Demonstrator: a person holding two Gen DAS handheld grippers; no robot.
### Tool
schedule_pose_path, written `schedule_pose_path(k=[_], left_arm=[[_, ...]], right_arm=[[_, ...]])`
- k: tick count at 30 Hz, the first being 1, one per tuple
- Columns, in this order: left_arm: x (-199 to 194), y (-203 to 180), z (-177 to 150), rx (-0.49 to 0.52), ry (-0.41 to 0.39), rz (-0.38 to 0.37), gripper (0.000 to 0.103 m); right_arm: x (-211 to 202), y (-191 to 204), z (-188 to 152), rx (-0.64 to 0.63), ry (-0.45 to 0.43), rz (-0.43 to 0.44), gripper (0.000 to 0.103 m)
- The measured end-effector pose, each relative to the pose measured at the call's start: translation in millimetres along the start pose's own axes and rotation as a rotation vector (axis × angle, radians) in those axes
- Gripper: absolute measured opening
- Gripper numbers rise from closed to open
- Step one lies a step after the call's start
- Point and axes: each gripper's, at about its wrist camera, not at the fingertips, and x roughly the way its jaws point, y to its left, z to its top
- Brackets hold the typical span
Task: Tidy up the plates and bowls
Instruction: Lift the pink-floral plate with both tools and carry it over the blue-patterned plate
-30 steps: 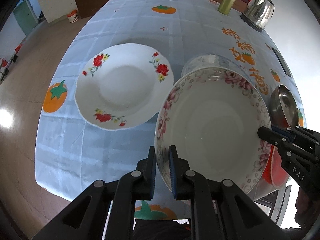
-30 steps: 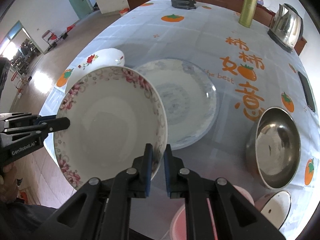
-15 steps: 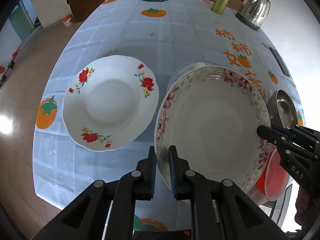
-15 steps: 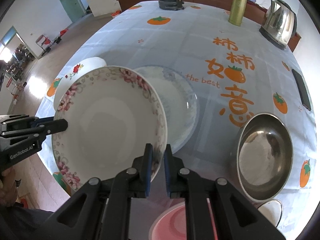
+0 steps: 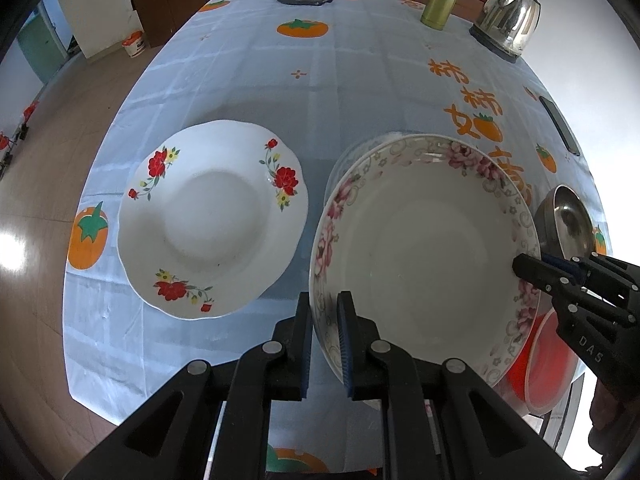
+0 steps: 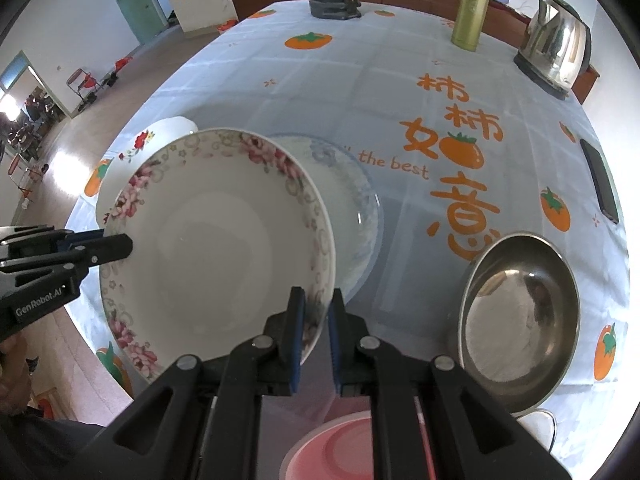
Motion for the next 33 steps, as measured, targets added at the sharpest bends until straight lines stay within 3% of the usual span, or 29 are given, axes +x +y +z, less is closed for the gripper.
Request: schedule_pose_path(k=[33], left_arm=[[9.1,-11.4,19.9,0.017,-0.003,0.004,0.013]], right_arm=[[8.7,-18.6,13.0,0.018,0.012,-0.021,0.013]])
